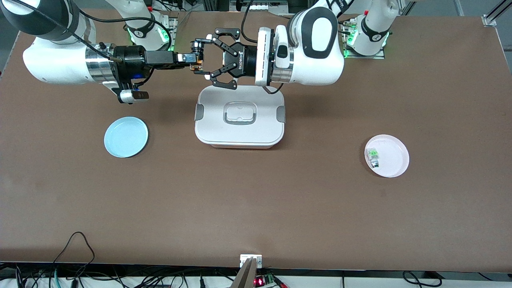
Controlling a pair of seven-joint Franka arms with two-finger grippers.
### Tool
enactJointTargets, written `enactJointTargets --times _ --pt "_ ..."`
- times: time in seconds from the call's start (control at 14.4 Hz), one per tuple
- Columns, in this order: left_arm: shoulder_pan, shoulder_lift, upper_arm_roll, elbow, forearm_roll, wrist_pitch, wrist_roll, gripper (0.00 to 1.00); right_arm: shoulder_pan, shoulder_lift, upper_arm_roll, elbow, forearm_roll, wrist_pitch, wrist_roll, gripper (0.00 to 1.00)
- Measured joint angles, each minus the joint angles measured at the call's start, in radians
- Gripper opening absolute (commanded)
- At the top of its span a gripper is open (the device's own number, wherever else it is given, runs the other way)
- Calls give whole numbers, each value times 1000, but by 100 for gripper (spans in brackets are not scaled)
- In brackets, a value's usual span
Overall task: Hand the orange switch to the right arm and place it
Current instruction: 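Grasp the switch with the right gripper beside the left gripper, then open the left gripper and pull it back while the right gripper holds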
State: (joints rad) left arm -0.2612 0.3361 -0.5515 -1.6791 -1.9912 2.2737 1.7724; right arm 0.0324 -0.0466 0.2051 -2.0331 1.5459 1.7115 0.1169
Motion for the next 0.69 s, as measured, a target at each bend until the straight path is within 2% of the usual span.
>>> enactJointTargets --times 0.35,0.69 --pt "0 0 0 1 -2 0 -4 0 -1 -3 0 0 1 2 5 16" --pt "-1 0 0 1 -7 0 -7 0 -1 -3 0 1 1 3 3 14"
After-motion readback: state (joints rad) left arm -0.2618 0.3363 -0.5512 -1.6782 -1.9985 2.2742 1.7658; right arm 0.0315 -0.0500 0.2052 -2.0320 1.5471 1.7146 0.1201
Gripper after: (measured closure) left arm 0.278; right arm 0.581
